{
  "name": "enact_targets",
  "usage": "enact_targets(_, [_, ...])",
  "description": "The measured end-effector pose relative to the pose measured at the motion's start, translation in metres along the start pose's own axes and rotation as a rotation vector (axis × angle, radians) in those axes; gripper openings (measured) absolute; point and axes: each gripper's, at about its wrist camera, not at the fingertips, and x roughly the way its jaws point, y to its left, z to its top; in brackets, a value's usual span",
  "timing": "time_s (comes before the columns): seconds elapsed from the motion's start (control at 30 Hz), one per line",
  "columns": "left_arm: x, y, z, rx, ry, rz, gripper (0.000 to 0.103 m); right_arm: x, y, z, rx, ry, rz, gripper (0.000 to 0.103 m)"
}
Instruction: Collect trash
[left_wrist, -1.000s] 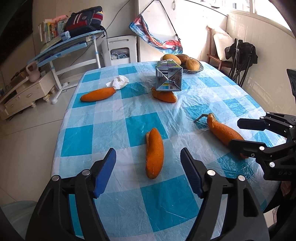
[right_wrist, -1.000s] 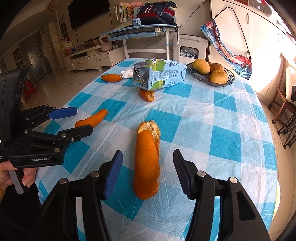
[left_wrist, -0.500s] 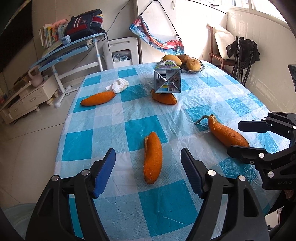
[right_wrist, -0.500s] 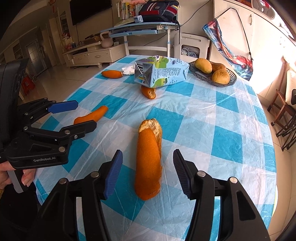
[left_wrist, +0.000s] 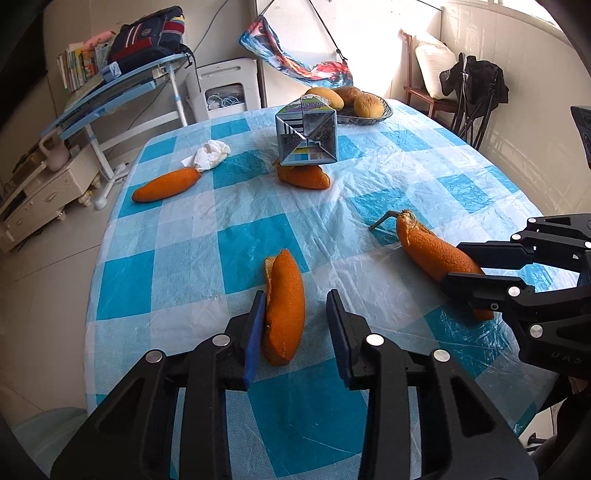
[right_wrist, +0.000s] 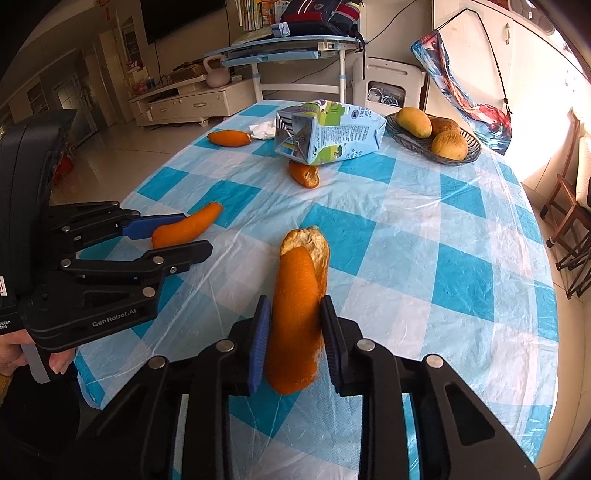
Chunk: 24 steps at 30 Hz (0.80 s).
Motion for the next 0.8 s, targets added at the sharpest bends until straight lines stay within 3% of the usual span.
enact_targets(0.13, [0.000, 0.001, 0.002, -0.021, -0.008, -0.019, 0.015, -0.004, 0.003, 0.001, -0.015, -0.015, -0.002, 0.022])
enact_targets(0.43, [-0.011, 0.012, 0.007, -0.115, -0.064, -0.143, 0.014, -0.018, -0.005, 0.005, 0.009, -0.067, -0.007, 0.021])
enact_targets(0.8, [-0.023, -0.005, 0.015, -0.081, -0.103, -0.149, 0.014, -0.048, -0.029, 0.003, 0.044, -0.137, -0.036, 0.021])
